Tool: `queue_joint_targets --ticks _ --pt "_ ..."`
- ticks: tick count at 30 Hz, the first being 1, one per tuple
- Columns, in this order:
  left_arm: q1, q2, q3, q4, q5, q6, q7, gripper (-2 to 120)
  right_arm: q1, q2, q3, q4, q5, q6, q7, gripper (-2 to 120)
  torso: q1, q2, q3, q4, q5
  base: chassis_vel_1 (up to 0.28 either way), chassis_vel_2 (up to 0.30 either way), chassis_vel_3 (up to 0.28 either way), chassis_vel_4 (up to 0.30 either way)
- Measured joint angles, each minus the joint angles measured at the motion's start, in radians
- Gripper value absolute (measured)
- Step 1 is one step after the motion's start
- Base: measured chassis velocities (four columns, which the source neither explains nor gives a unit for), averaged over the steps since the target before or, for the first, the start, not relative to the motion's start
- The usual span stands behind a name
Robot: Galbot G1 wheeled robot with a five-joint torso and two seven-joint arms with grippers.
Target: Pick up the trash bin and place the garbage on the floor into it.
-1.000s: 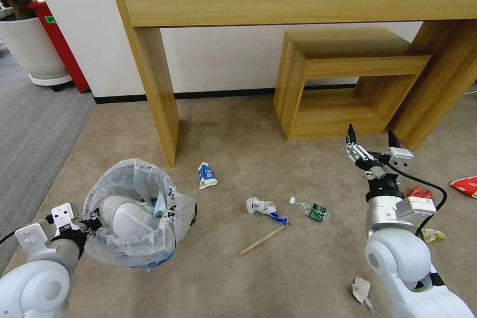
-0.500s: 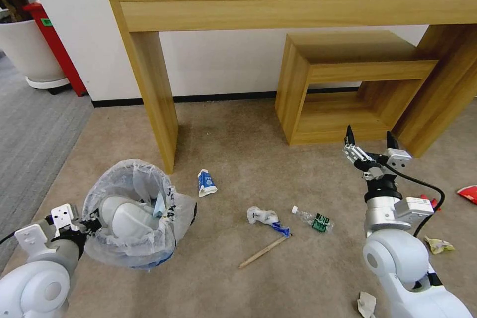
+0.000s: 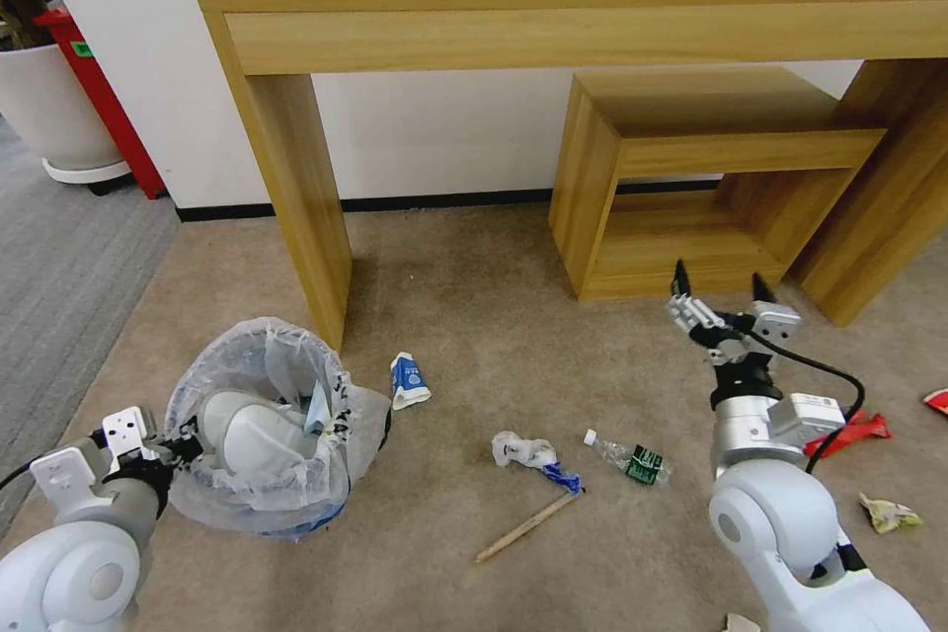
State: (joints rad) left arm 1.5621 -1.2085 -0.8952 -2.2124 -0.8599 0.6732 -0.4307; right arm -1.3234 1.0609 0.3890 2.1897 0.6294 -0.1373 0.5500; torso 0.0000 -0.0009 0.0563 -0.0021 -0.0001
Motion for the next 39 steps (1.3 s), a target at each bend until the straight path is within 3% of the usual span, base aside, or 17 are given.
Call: queue_joint_targets --ticks 1,3,5,8,13,21,29,39 --pt "0.0 0.0 0.0 0.0 0.0 0.0 0.0 1 0.0 0.0 0.0 0.0 0.0 0.0 0.0 100 0.0 0.0 0.0 0.0 0.0 0.0 0.0 0.0 0.0" --pt "-0.001 -0.003 0.002 0.004 0.002 0.0 0.0 1 0.042 -0.031 -0.049 0.007 0.215 -0.117 0.125 100 0.0 0.0 0.0 0.0 0.0001 0.0 0.0 0.0 0.0" --pt "-0.002 -0.004 0.002 0.006 0.002 0.0 0.0 1 0.051 -0.036 -0.057 0.005 0.252 -0.137 0.149 100 0.0 0.0 0.0 0.0001 0.0002 0.0 0.0 0.0 0.0" --pt "-0.008 -0.01 0.006 0.016 0.005 -0.001 0.0 1 0.11 -0.058 -0.097 -0.032 0.451 -0.222 0.308 100 0.0 0.0 0.0 0.0002 0.0003 0.0 0.0 0.0 0.0" --pt "-0.018 -0.012 0.01 0.03 0.007 -0.001 0.0 1 0.132 -0.06 -0.112 -0.06 0.581 -0.256 0.395 100 0.0 0.0 0.0 0.0002 0.0 0.0 0.0 0.0 0.0" --pt "-0.063 -0.036 0.037 0.093 0.03 0.0 0.0 1 0.086 -0.055 -0.147 -0.215 0.784 -0.281 0.502 100 0.0 0.0 0.0 0.0 0.0001 0.0 0.0 0.0 0.0" --pt "-0.07 -0.056 0.045 0.109 0.046 0.001 0.0 1 0.103 -0.025 -0.226 -0.311 0.799 -0.289 0.503 100 0.0 0.0 0.0 0.0 0.0 0.0 0.0 0.0 0.0" --pt "-0.064 -0.06 0.04 0.107 0.05 0.001 0.001 1 0.121 0.085 -0.336 -0.389 0.683 -0.285 0.455 100 0.0 0.0 0.0 0.0002 0.0001 0.0 0.0 0.0 0.0"
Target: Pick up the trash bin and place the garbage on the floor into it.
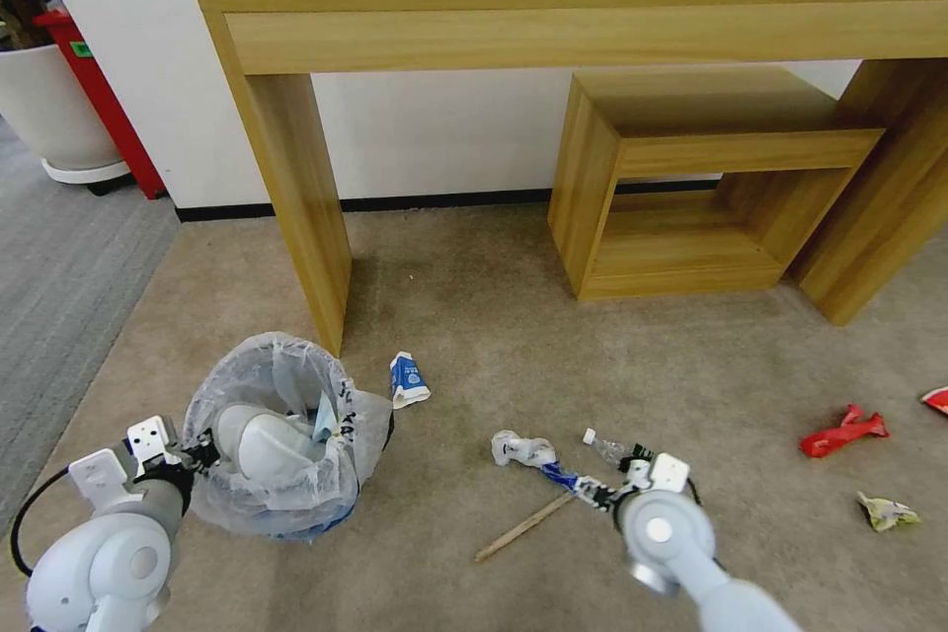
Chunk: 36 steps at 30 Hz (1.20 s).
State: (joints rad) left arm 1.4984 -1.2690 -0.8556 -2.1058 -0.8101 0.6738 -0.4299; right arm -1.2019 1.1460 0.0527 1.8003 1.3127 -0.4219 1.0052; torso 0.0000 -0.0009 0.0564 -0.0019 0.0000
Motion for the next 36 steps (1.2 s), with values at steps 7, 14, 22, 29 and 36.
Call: queue_joint_targets --ticks 7,14,22,29,36 --pt "0.001 0.001 -0.004 -0.001 -0.001 0.0 0.0 1 0.023 0.032 -0.04 -0.057 -0.045 0.007 -0.032 100 0.0 0.0 0.0 -0.0001 -0.0002 0.0 0.0 0.0 0.0" --pt "0.001 0.002 -0.005 -0.001 -0.002 0.0 0.0 1 0.045 0.075 -0.063 -0.125 -0.059 0.024 -0.051 100 0.0 0.0 0.0 -0.0001 0.0 0.0 0.0 0.0 0.0" --pt "0.001 -0.003 -0.003 0.001 -0.002 0.0 -0.001 1 0.06 0.128 -0.062 -0.203 -0.09 0.048 -0.073 100 0.0 0.0 0.0 -0.0001 -0.0001 0.0 0.0 0.0 0.0" --pt "0.001 0.0 -0.003 0.004 -0.002 0.0 -0.002 1 0.06 0.153 -0.055 -0.251 -0.126 0.074 -0.094 98 0.0 0.0 0.0 -0.0001 -0.0001 0.0 0.0 0.0 0.0" --pt "0.002 -0.002 -0.002 0.006 -0.002 0.0 -0.002 1 0.069 0.171 -0.052 -0.291 -0.142 0.091 -0.108 97 0.0 0.0 0.0 -0.0001 0.0 0.0 0.0 0.0 0.0"
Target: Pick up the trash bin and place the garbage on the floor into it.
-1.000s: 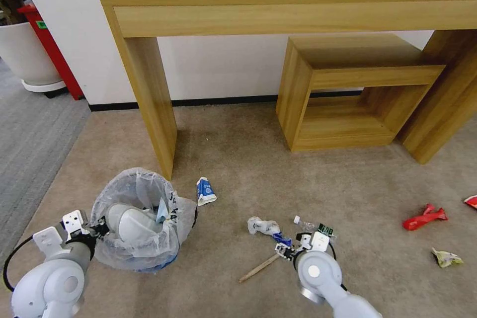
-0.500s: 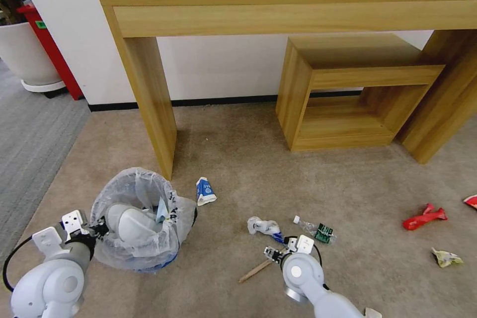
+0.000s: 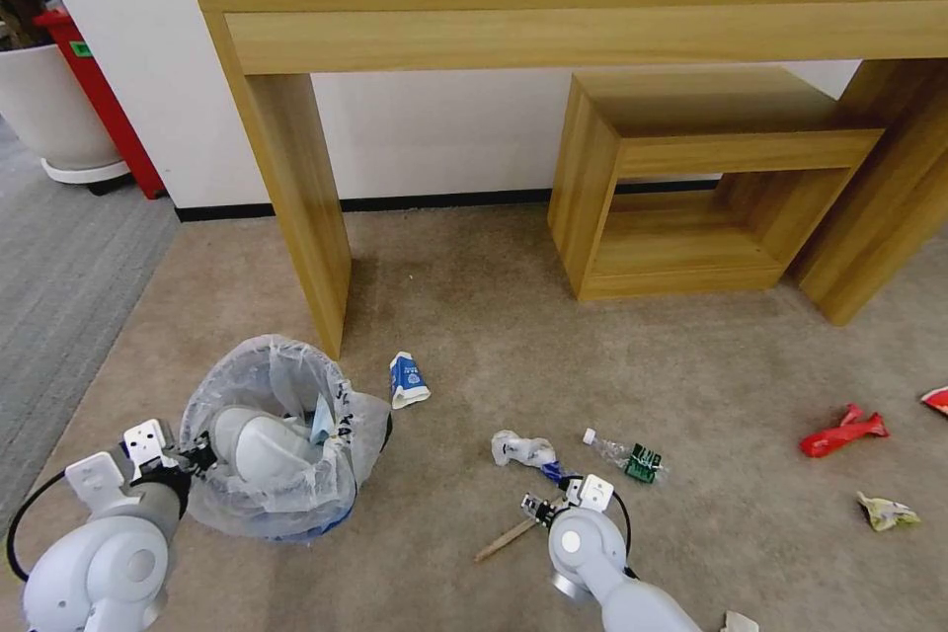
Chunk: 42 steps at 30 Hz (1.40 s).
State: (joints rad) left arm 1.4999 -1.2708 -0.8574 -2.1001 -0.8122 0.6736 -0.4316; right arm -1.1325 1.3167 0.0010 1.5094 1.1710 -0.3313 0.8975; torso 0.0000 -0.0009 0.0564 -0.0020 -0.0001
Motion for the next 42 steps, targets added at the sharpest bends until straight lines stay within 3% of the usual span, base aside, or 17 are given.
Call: queue_joint_targets --ticks 14,30,42 --pt "0.0 -0.001 0.0 0.0 0.001 -0.001 0.0 1 0.018 0.008 -0.012 -0.043 -0.023 0.022 -0.017 89 0.0 0.0 0.0 0.0 0.0 0.0 0.0 0.0 0.0" --pt "0.0 -0.007 0.005 -0.002 0.002 -0.003 0.0 1 0.021 0.009 -0.032 -0.049 -0.052 0.035 -0.024 47 0.0 0.0 0.0 -0.0002 0.0001 0.0 0.0 0.0 0.0" --pt "0.0 -0.008 0.006 -0.007 0.001 -0.006 -0.001 1 0.018 0.006 -0.044 -0.052 -0.082 0.036 -0.038 37 0.0 0.0 0.0 0.0 0.0003 0.0 0.0 0.0 0.0"
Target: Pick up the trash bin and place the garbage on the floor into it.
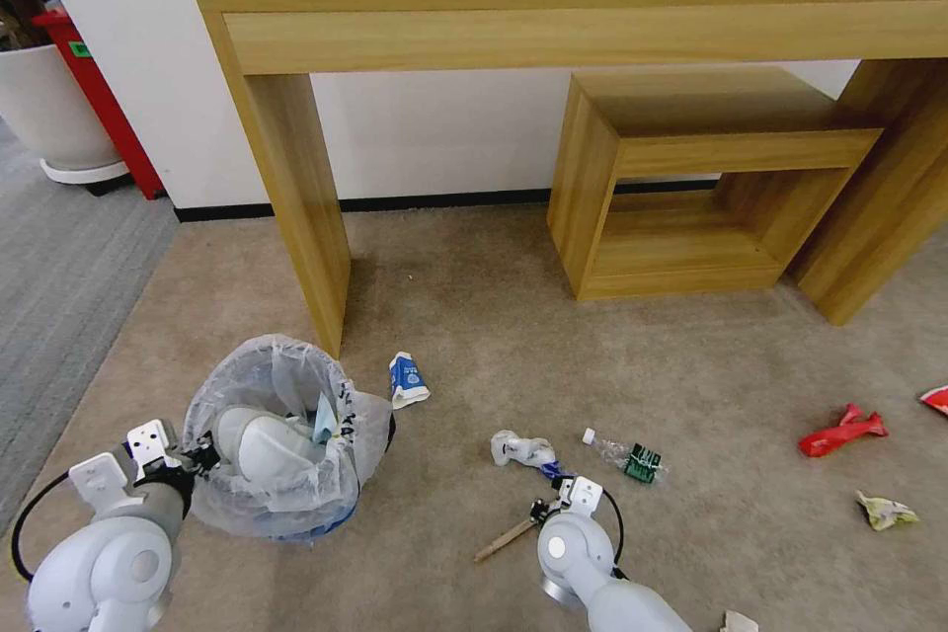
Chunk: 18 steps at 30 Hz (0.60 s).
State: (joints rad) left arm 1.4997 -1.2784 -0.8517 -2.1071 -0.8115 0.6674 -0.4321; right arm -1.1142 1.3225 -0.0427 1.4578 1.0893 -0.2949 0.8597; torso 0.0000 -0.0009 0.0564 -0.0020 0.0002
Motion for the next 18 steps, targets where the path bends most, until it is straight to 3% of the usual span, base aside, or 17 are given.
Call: queue_joint_targets --ticks 6,18 --pt "-0.001 -0.005 0.002 0.001 0.002 0.0 0.0 1 -0.002 -0.005 -0.004 0.01 -0.009 0.001 -0.002 25 0.0 0.0 0.0 0.0001 0.0001 0.0 0.0 0.0 0.0" --pt "0.0 -0.005 0.002 0.001 0.003 -0.002 0.0 1 -0.016 -0.011 -0.005 0.007 -0.044 0.008 -0.022 18 0.0 0.0 0.0 0.0 -0.0002 0.0 0.0 0.0 0.0"
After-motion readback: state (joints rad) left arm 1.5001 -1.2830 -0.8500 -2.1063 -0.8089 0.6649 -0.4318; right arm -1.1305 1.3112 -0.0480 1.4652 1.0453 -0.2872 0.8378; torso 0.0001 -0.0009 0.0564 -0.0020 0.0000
